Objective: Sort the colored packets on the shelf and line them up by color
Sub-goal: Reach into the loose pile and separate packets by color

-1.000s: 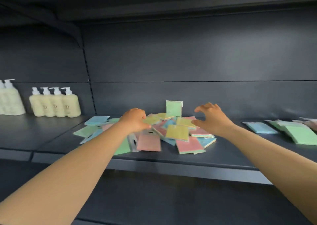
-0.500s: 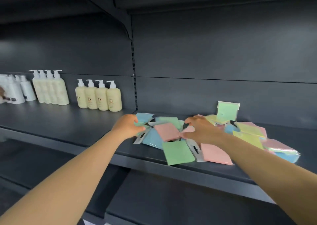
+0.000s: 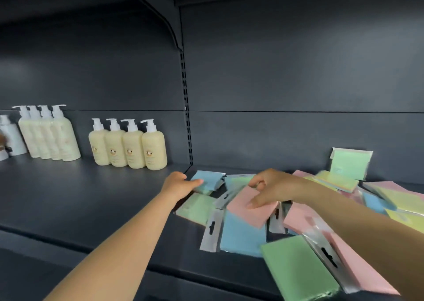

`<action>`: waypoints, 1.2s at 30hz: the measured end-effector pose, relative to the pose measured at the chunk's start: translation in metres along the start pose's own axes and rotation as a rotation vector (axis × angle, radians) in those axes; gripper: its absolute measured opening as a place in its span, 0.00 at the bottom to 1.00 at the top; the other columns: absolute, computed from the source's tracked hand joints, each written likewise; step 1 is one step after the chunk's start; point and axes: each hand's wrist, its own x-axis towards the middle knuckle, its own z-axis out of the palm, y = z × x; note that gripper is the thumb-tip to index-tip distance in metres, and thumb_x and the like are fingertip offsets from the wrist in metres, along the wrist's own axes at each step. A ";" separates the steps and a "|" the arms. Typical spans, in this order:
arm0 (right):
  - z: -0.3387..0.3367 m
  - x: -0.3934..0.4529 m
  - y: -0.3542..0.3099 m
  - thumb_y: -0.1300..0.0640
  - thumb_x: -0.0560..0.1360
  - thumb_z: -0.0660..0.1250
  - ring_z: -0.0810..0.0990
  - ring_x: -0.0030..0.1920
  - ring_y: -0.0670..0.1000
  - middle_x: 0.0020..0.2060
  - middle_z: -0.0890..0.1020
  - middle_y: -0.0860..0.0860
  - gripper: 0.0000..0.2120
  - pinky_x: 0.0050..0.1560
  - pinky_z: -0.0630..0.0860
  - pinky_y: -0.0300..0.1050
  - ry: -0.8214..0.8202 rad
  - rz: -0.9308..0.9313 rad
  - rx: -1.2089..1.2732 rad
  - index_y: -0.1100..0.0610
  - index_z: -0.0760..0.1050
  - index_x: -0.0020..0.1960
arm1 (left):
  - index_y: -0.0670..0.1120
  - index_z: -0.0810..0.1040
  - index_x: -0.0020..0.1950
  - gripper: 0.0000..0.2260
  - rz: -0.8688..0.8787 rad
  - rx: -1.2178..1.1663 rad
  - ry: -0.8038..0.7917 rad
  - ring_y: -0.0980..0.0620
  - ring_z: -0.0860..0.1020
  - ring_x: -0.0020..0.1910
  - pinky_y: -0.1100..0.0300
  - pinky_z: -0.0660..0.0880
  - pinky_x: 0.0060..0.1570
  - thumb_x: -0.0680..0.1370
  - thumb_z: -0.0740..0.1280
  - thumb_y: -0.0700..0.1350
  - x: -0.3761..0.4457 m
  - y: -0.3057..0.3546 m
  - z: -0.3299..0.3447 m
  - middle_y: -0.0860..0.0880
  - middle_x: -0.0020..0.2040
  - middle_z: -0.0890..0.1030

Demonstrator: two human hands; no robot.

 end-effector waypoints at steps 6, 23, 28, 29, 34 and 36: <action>-0.007 0.027 -0.002 0.63 0.67 0.75 0.82 0.42 0.52 0.45 0.85 0.55 0.08 0.46 0.77 0.41 -0.058 0.005 0.225 0.56 0.81 0.45 | 0.38 0.72 0.64 0.38 -0.056 0.127 -0.142 0.44 0.75 0.60 0.52 0.72 0.59 0.65 0.73 0.63 0.038 0.007 0.005 0.40 0.63 0.76; -0.030 0.019 0.034 0.72 0.71 0.68 0.80 0.48 0.56 0.48 0.82 0.60 0.09 0.56 0.77 0.50 0.235 0.119 0.865 0.65 0.79 0.51 | 0.37 0.72 0.58 0.16 -0.073 -0.341 -0.151 0.44 0.77 0.57 0.55 0.75 0.54 0.72 0.70 0.31 0.039 0.041 -0.021 0.39 0.60 0.76; -0.041 -0.021 0.031 0.73 0.70 0.68 0.81 0.43 0.55 0.46 0.81 0.60 0.07 0.46 0.81 0.47 0.374 0.071 1.000 0.65 0.78 0.46 | 0.36 0.71 0.62 0.19 -0.015 -0.530 -0.097 0.42 0.75 0.60 0.52 0.76 0.55 0.73 0.68 0.29 0.004 0.064 -0.025 0.41 0.60 0.75; -0.042 -0.031 0.032 0.73 0.71 0.68 0.81 0.42 0.54 0.46 0.81 0.59 0.07 0.41 0.81 0.43 0.400 0.064 1.011 0.65 0.78 0.47 | 0.36 0.71 0.63 0.19 -0.008 -0.586 -0.113 0.42 0.76 0.58 0.52 0.76 0.53 0.73 0.68 0.29 -0.005 0.067 -0.024 0.40 0.61 0.75; -0.044 -0.093 0.042 0.71 0.71 0.68 0.80 0.44 0.55 0.44 0.82 0.58 0.10 0.42 0.81 0.41 0.519 0.039 1.026 0.67 0.76 0.52 | 0.36 0.71 0.65 0.20 0.006 -0.792 -0.188 0.43 0.77 0.56 0.53 0.75 0.50 0.73 0.66 0.29 -0.061 0.083 -0.004 0.39 0.62 0.77; -0.042 -0.126 0.050 0.70 0.71 0.69 0.81 0.41 0.56 0.42 0.83 0.57 0.09 0.48 0.77 0.49 0.563 0.047 1.043 0.66 0.77 0.52 | 0.37 0.70 0.66 0.21 0.021 -0.838 -0.195 0.44 0.77 0.59 0.52 0.76 0.49 0.73 0.67 0.30 -0.091 0.089 0.009 0.41 0.63 0.76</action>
